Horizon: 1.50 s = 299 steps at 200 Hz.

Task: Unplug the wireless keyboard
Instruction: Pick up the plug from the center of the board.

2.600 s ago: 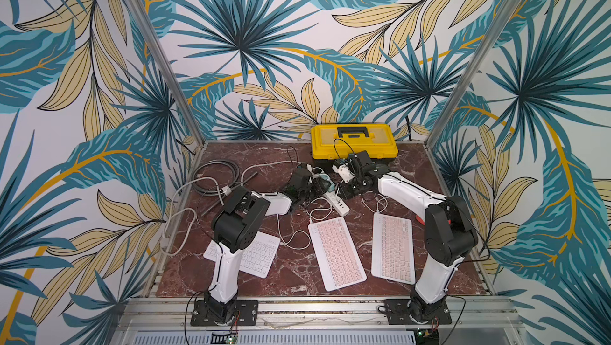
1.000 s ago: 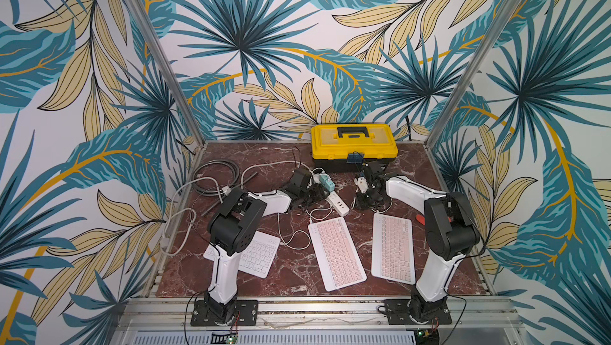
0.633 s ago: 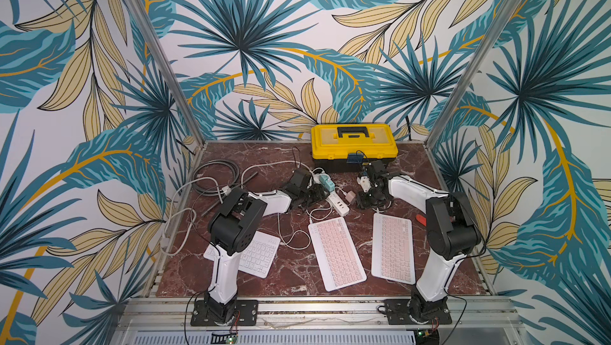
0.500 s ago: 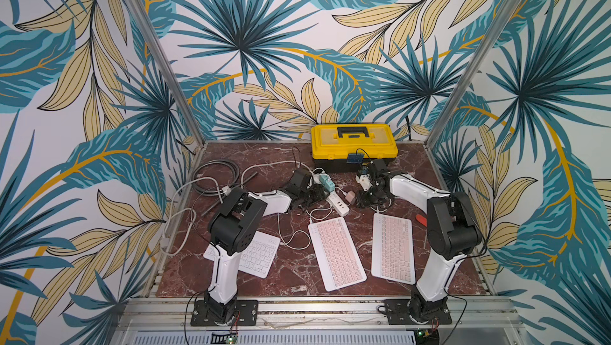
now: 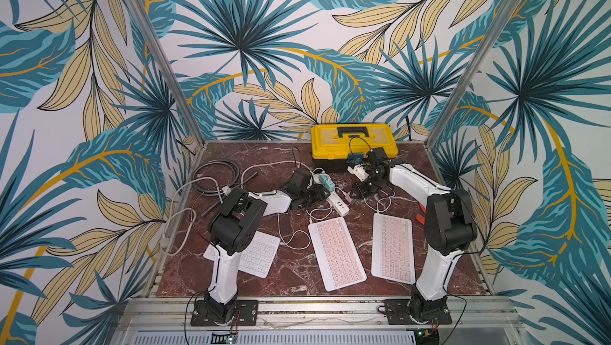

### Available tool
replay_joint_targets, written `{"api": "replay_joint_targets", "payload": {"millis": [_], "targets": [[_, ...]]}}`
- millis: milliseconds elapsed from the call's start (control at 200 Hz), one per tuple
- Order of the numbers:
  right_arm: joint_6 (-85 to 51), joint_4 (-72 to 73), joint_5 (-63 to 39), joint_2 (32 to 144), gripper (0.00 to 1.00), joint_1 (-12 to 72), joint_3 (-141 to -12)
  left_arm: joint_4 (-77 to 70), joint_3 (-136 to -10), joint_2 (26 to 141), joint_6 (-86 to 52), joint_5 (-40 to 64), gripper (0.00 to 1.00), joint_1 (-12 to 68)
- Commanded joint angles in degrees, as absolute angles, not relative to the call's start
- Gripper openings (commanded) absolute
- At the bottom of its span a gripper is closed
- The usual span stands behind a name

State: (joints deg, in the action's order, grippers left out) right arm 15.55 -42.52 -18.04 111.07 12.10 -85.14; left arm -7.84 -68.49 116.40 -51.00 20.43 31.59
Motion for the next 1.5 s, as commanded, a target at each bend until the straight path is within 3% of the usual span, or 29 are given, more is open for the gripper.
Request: {"api": "replay_joint_targets", "payload": {"millis": [0, 250, 521, 631, 1121, 1492], "targets": [[19.75, -47.42, -21.04, 114.69, 0.50, 11.77, -87.39, -7.57, -68.85, 117.25, -51.25, 20.92, 0.58, 31.81], [20.58, -48.83, -20.81, 118.36, 0.45, 11.69, -89.56, -7.60, -68.78, 117.29, -51.59, 21.17, 0.58, 31.77], [18.29, -47.86, -22.68, 118.29, 0.20, 11.69, -89.46, -7.57, -68.24, 116.79, -51.37, 21.55, 0.58, 31.78], [16.81, -46.18, -22.51, 116.30, 0.14, 11.30, -87.53, -7.56, -68.23, 116.48, -50.96, 21.97, 0.58, 31.74], [-5.07, -30.55, -24.15, 95.81, 0.13, 5.38, -71.32, -7.62, -70.01, 109.87, -47.98, 27.09, 0.58, 31.42], [-19.25, -29.39, -22.70, 87.48, 0.12, 5.27, -64.60, -7.58, -71.10, 104.93, -51.64, 40.23, 0.57, 34.88]]}}
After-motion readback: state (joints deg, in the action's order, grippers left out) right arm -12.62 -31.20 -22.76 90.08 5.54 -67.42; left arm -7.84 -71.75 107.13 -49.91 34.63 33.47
